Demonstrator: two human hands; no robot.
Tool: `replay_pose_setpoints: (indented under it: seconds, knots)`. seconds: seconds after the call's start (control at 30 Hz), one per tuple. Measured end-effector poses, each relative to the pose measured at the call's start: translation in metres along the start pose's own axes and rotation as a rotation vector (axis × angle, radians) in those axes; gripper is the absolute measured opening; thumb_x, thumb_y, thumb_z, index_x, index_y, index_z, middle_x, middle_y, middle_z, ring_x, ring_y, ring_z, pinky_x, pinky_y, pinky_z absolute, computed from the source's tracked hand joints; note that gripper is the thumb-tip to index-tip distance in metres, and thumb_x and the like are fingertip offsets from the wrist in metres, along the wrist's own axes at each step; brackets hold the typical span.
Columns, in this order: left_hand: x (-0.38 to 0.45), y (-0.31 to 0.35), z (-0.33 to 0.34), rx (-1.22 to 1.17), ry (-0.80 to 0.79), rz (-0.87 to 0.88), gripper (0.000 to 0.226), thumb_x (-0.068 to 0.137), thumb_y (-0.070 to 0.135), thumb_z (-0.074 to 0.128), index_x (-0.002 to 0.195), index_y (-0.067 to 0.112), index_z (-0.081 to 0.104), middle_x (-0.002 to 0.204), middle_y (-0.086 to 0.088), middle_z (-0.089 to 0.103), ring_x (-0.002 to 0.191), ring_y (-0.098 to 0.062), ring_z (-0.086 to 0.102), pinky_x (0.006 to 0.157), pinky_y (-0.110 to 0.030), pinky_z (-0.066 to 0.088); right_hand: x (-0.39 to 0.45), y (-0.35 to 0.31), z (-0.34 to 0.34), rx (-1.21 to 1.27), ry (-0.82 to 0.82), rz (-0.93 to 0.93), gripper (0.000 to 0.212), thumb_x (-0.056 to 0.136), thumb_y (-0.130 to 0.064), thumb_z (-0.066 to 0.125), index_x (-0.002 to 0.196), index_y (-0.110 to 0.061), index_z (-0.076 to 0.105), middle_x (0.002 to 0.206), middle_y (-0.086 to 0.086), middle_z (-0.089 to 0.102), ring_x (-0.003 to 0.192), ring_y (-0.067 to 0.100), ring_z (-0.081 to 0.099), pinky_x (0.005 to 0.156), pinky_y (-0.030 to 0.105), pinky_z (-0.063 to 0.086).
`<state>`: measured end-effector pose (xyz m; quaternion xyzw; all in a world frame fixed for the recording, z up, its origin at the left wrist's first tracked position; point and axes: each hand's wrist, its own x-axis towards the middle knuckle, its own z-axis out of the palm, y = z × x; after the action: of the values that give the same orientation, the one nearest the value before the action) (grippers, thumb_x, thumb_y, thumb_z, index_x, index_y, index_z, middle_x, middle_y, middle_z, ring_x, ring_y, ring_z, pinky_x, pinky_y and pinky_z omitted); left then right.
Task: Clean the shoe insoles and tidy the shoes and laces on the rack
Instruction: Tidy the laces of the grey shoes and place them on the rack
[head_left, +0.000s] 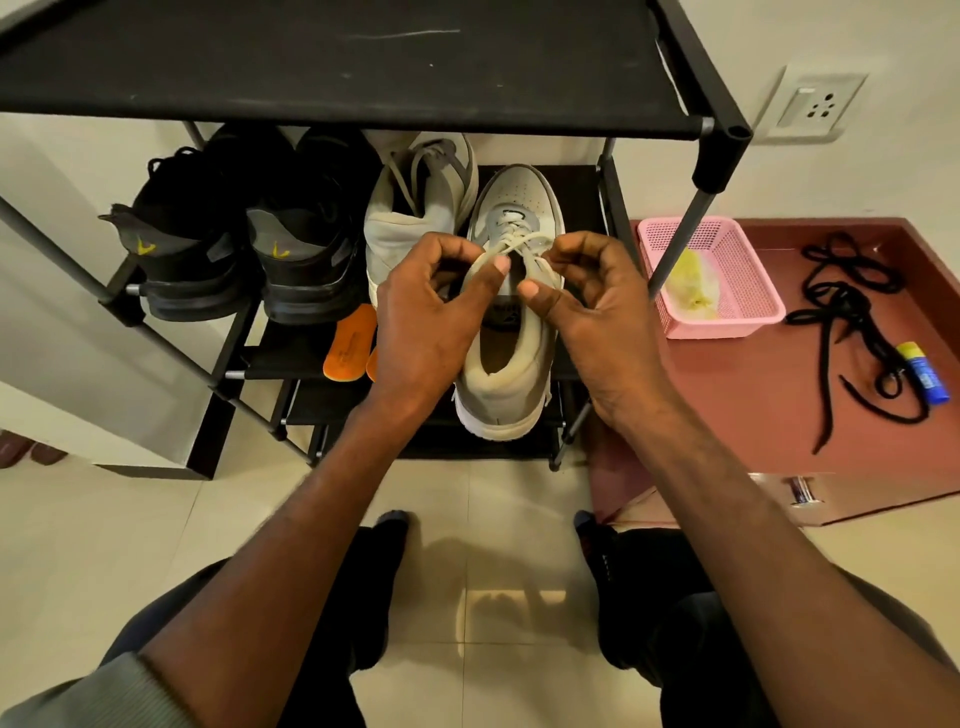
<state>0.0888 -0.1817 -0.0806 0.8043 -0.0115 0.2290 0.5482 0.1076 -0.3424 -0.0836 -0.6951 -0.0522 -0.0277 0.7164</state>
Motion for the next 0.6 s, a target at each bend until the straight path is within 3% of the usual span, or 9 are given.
replay_pose_setpoints:
  seconds: [0.17,0.3,0.43,0.5,0.6]
  knots:
    - [0.008,-0.003,-0.007,0.009,-0.072,-0.031,0.022,0.106,0.026,0.056,0.115,0.011,0.07,0.102,0.005,0.074,0.097,-0.01,0.071,0.087,-0.032,0.06,0.005,0.001,0.0,0.028,0.026,-0.002,0.046,0.084,-0.004,0.083,0.123,-0.009,0.06,0.123,0.01,0.068,0.116,0.017,0.068,0.095,0.026,0.057]
    - [0.012,-0.005,-0.009,0.079,-0.114,-0.03,0.017,0.104,0.021,0.059,0.115,0.013,0.071,0.107,0.009,0.073,0.102,-0.003,0.069,0.092,-0.024,0.057,0.006,0.005,-0.002,-0.01,0.007,-0.015,0.044,0.084,-0.007,0.084,0.122,-0.008,0.062,0.124,0.009,0.069,0.116,0.016,0.068,0.099,0.032,0.058]
    - [0.01,0.002,-0.012,0.064,-0.04,-0.073,0.018,0.109,0.015,0.046,0.113,0.009,0.062,0.099,0.01,0.067,0.094,0.002,0.065,0.081,-0.013,0.053,0.008,0.009,-0.002,-0.096,0.014,-0.043,0.038,0.085,-0.017,0.085,0.118,-0.016,0.066,0.125,0.006,0.068,0.115,0.013,0.069,0.099,0.035,0.059]
    - [0.01,0.005,-0.016,-0.015,0.046,-0.101,0.021,0.111,0.015,0.038,0.113,0.007,0.057,0.091,0.004,0.066,0.085,-0.002,0.066,0.078,-0.017,0.054,0.009,0.009,-0.002,-0.109,0.033,-0.051,0.034,0.085,-0.021,0.085,0.115,-0.018,0.068,0.123,0.006,0.069,0.112,0.013,0.07,0.097,0.036,0.06]
    - [0.011,0.004,-0.022,-0.032,0.014,-0.093,0.019,0.111,0.018,0.037,0.114,0.009,0.053,0.084,-0.003,0.059,0.075,-0.012,0.06,0.069,-0.026,0.054,0.011,0.01,-0.003,-0.124,0.067,-0.051,0.032,0.082,-0.026,0.087,0.109,-0.016,0.071,0.117,0.008,0.071,0.107,0.018,0.072,0.095,0.041,0.061]
